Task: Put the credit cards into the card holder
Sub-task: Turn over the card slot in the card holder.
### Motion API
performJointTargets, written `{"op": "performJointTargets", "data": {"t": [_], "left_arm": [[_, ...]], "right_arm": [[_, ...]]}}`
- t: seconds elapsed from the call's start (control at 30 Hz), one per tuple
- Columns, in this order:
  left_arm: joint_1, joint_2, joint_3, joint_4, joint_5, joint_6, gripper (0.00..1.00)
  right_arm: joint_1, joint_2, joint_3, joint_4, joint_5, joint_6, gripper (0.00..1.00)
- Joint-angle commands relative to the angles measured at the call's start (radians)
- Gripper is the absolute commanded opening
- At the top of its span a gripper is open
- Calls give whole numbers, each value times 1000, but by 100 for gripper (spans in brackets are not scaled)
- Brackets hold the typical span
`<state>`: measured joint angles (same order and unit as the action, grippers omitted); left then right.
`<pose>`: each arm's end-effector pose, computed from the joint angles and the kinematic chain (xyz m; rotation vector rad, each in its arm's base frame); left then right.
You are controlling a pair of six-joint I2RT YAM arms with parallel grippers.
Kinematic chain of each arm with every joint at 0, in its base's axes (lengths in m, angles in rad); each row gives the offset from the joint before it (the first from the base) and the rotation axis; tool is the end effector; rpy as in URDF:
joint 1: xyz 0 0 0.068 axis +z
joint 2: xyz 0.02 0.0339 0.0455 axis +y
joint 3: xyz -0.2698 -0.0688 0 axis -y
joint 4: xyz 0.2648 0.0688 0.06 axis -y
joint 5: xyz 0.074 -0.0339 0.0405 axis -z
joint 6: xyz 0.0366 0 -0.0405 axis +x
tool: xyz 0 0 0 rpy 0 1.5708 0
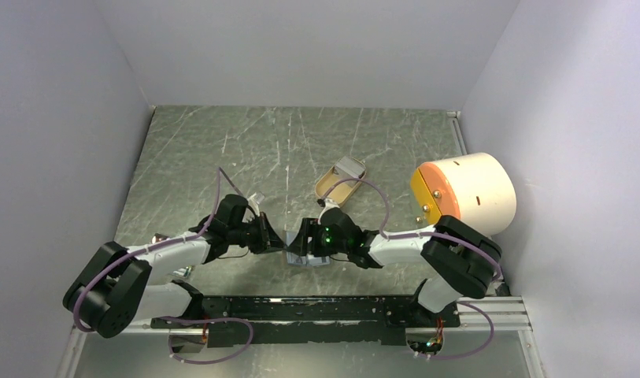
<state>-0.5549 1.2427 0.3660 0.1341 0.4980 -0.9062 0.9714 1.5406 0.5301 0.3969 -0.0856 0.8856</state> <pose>0.1835 -0.1343 0.1320 -0.1659 2.5741 -1.2373 0.1631 0.2443 0.1271 -0.1575 2.4160 1.0677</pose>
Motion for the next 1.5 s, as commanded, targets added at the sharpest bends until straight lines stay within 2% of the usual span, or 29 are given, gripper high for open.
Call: {"op": "performJointTargets", "data": {"t": [0.0, 0.13, 0.5, 1.23, 1.47], "left_arm": [[2, 10, 12, 78, 66, -21, 9], [0, 30, 2, 118, 95, -32, 9], [0, 86, 6, 189, 145, -51, 9], [0, 127, -16, 329, 221, -110, 9], [0, 100, -4, 290, 207, -100, 9]], "right_arm": [[-7, 15, -19, 129, -53, 16, 67], [-17, 33, -52, 224, -104, 31, 67], [-31, 37, -77, 302, -149, 32, 69], [-64, 88, -89, 377, -223, 41, 67], [-67, 62, -97, 353, -205, 43, 69]]}}
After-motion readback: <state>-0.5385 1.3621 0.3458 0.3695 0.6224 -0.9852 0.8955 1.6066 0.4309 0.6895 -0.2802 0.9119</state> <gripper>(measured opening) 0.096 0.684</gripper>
